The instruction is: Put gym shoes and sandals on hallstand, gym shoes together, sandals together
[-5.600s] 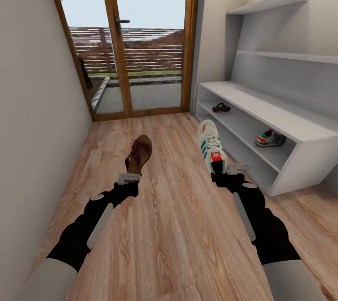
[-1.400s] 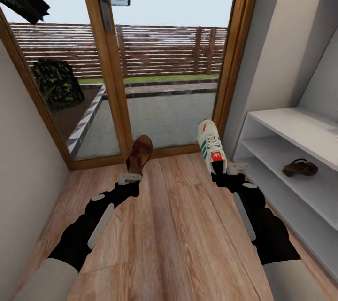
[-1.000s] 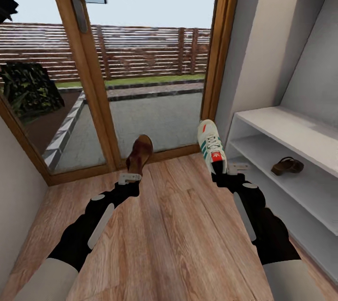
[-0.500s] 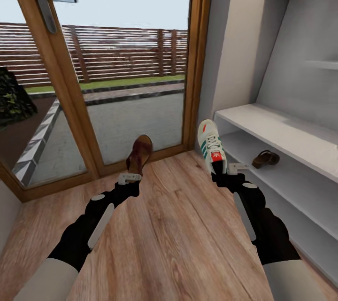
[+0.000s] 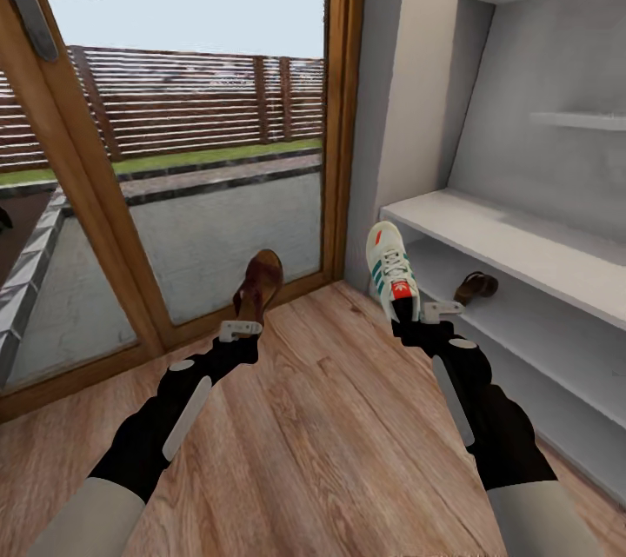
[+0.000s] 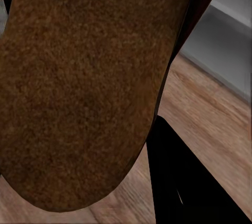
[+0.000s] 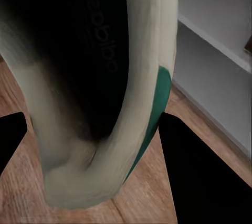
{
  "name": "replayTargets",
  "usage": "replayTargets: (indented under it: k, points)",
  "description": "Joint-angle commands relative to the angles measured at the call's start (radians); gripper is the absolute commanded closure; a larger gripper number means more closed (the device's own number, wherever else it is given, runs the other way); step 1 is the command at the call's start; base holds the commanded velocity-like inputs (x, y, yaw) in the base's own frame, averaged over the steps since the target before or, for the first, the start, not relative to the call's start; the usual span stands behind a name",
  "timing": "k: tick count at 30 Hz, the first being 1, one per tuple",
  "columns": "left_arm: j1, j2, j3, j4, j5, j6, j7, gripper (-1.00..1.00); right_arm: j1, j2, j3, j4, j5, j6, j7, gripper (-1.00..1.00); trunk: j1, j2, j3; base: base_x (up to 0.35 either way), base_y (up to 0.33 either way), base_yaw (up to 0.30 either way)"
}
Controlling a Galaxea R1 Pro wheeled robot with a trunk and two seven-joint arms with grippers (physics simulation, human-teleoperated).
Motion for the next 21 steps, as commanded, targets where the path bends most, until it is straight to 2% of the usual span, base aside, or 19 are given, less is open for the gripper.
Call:
replayTargets:
  k: [1, 9, 21]
  points:
    - [0.000, 0.001, -0.001, -0.001, 0.001, 0.005, -0.003, 1.00, -0.001, -0.001, 0.003, -0.001, -0.009, 0.005, -0.012, 1.00, 0.000, 0.000, -0.001, 0.015, 0.307, -0.259]
    - [0.000, 0.001, -0.001, -0.001, 0.001, 0.005, -0.003, 1.00, -0.001, -0.001, 0.003, -0.001, -0.009, 0.005, -0.012, 1.00, 0.000, 0.000, 0.003, 0.022, 0.248, -0.259]
    - [0.000, 0.001, -0.001, -0.001, 0.001, 0.005, -0.003, 1.00, -0.001, -0.001, 0.003, -0.001, -0.009, 0.005, -0.012, 1.00, 0.000, 0.000, 0.007, 0.010, 0.019, -0.259]
